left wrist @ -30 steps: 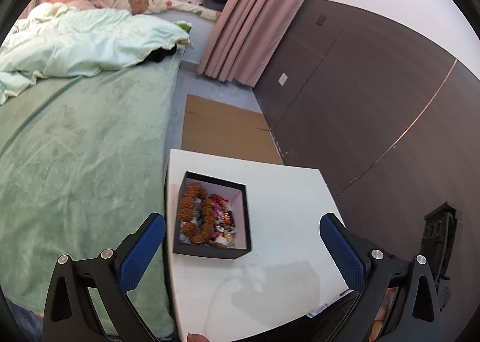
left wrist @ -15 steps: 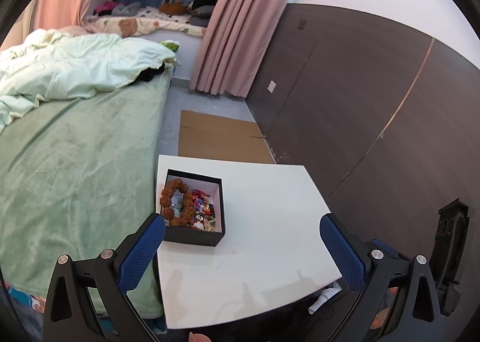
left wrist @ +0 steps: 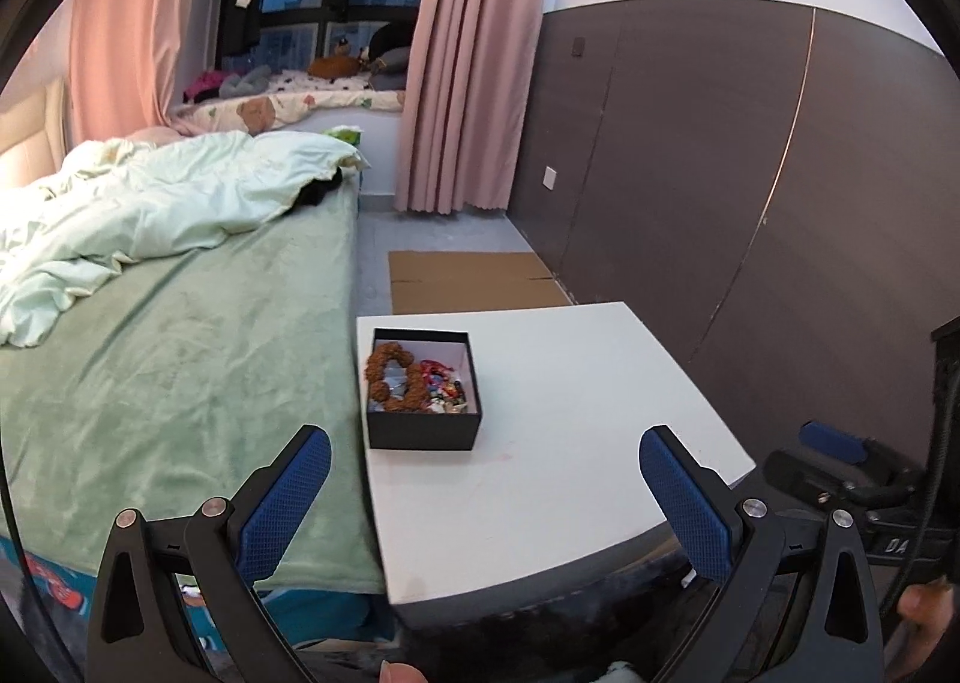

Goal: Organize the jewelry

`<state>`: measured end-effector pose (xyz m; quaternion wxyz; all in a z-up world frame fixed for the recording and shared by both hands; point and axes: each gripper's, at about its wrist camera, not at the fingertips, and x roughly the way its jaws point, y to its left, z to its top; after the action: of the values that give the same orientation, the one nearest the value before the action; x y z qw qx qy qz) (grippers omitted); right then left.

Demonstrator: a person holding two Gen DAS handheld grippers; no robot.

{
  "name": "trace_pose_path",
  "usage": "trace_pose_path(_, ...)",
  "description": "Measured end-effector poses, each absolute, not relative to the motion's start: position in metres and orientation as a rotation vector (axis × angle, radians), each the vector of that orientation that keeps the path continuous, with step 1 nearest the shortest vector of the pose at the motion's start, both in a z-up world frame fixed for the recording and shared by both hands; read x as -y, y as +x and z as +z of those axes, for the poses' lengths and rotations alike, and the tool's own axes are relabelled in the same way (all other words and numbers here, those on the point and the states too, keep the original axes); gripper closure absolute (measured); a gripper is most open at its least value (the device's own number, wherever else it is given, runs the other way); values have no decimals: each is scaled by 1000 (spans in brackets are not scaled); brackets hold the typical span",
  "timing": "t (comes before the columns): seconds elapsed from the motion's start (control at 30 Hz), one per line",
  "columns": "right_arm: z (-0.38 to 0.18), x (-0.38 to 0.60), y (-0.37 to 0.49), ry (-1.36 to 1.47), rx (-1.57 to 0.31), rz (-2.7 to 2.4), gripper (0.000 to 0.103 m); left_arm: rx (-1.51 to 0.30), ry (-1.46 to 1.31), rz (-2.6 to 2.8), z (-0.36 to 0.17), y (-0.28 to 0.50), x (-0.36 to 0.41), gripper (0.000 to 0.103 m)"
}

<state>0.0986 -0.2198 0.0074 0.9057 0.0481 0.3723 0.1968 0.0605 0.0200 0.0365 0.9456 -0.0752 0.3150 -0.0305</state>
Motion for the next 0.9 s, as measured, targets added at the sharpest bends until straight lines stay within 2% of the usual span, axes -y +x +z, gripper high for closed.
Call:
trace_pose_path(0.37, 7, 221, 76, 7, -741, 395, 1, -587, -85, -31, 20, 35, -23, 0)
trace_pose_path(0.9, 9, 217, 65, -6, -717, 404, 1, -559, -168, -22, 14, 26, -34, 0)
